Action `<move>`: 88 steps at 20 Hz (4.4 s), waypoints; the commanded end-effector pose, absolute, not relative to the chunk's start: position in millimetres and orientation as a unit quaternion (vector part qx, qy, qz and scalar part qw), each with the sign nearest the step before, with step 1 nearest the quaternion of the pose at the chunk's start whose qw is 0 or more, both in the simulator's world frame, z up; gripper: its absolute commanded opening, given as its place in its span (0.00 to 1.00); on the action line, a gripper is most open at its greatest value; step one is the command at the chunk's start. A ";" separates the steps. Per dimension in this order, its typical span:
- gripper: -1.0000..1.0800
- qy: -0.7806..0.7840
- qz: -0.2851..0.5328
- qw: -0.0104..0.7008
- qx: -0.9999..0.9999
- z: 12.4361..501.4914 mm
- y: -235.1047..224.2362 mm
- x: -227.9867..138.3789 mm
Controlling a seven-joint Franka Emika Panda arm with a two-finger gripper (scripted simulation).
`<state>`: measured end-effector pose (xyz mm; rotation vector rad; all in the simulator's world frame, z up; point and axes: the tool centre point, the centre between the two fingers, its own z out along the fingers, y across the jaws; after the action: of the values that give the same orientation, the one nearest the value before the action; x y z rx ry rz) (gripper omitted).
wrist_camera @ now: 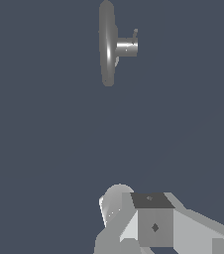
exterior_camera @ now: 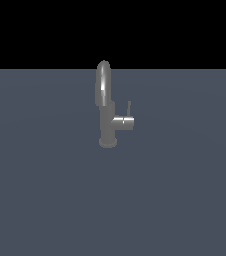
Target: Turn on the faucet by rotating a designated handle.
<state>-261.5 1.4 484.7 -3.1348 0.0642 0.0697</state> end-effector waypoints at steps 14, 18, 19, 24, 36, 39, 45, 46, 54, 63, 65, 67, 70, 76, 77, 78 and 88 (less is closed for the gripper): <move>0.00 0.048 0.049 0.030 -0.997 481.4 3.1 -237.9; 0.00 0.068 0.068 0.049 -0.994 478.2 3.7 -220.7; 0.00 0.074 0.073 0.055 -0.993 477.2 3.7 -215.6; 0.00 0.108 0.105 0.088 -0.985 470.3 3.1 -187.2; 0.00 0.192 0.186 0.172 -0.948 443.9 -4.8 -116.8; 0.00 0.213 0.206 0.194 -0.935 435.1 -8.0 -99.6; 0.00 0.255 0.247 0.238 -0.904 414.3 -15.7 -66.2; 0.00 0.262 0.253 0.245 -0.898 410.4 -17.2 -60.7; 0.00 0.318 0.308 0.304 -0.844 374.6 -29.8 -19.2; 0.00 0.381 0.371 0.372 -0.761 321.8 -45.2 23.0; 0.00 0.396 0.385 0.388 -0.738 307.9 -48.6 31.6; 0.00 0.411 0.399 0.404 -0.714 292.8 -51.8 39.9; 0.00 0.433 0.420 0.427 -0.673 268.2 -56.1 51.5; 0.00 0.471 0.457 0.467 -0.593 220.1 -61.0 68.1; 0.00 0.476 0.461 0.473 -0.581 213.0 -61.2 70.0; 0.00 0.480 0.466 0.477 -0.569 206.2 -61.4 71.6; 0.00 0.508 0.492 0.507 -0.493 161.9 -59.1 79.6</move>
<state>78.5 -59.6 165.7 -1.2092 1.2216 1.1825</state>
